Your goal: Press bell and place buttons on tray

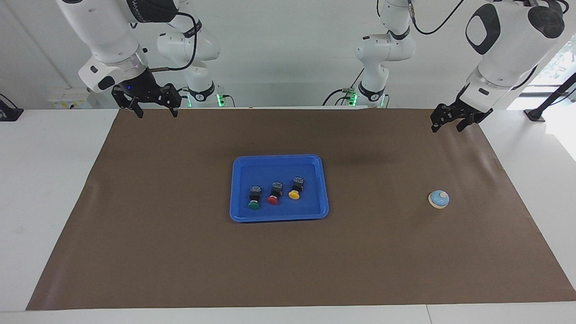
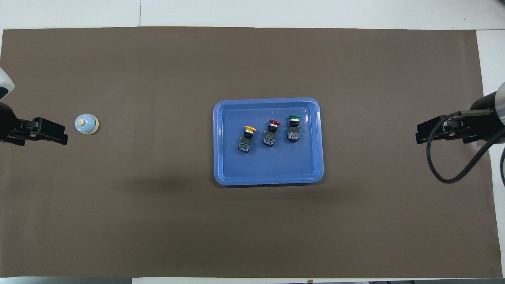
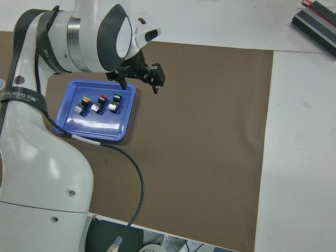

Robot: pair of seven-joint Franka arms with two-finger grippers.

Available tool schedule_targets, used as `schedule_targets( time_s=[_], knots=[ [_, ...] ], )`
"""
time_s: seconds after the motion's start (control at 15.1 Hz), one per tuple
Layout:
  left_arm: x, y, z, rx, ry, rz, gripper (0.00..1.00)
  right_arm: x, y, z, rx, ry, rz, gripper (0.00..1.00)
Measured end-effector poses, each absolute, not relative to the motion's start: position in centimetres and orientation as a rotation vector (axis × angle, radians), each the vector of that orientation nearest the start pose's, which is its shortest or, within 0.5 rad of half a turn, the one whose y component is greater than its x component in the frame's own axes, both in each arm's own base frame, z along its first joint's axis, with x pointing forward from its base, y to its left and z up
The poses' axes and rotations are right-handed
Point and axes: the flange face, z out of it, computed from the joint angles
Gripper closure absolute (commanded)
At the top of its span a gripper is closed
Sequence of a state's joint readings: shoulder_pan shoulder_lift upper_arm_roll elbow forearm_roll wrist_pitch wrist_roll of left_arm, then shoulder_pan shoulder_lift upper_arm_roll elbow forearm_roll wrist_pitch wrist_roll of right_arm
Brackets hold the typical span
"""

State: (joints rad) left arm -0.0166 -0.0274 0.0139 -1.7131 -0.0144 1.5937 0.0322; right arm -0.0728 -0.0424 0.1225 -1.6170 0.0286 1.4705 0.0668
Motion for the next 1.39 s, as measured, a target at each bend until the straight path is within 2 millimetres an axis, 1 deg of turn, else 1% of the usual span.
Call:
schedule_targets(
  time_s=[0.13, 0.26, 0.4, 0.53, 0.66, 0.73, 0.86, 1.19, 1.39],
  knots=[
    [54.8, 0.9, 56.3, -3.155, 0.017, 0.142, 1.0, 52.9, 3.1, 61.8, -3.12, 0.025, 0.165, 0.0],
    [56.1, 2.6, 54.0, -3.156, -0.032, 0.131, 1.0, 52.9, 3.1, 61.7, -3.12, 0.025, 0.165, 0.0],
    [58.1, 3.9, 50.4, -3.155, -0.066, 0.123, 1.0, 52.9, 3.1, 61.7, -3.12, 0.025, 0.166, 0.0],
    [60.3, 4.5, 46.4, -3.153, -0.08, 0.103, 1.0, 52.9, 3.1, 61.7, -3.12, 0.025, 0.166, 0.0],
    [61.6, 5.7, 43.7, -3.151, -0.107, 0.076, 1.0, 52.9, 3.1, 61.7, -3.12, 0.025, 0.166, 0.0],
    [62.0, 6.3, 42.6, -3.141, -0.11, 0.079, 1.0, 52.9, 3.1, 61.7, -3.12, 0.025, 0.166, 0.0],
    [62.6, 6.7, 40.8, -3.1, -0.081, 0.078, 1.0, 52.9, 3.1, 61.7, -3.12, 0.025, 0.166, 0.0],
    [64.1, 6.4, 37.0, -3.091, -0.051, 0.042, 1.0, 52.9, 3.1, 61.7, -3.12, 0.025, 0.166, 0.0],
    [64.4, 5.9, 35.8, -3.093, -0.038, 0.041, 1.0, 52.9, 3.1, 61.7, -3.12, 0.025, 0.166, 0.0]
  ],
)
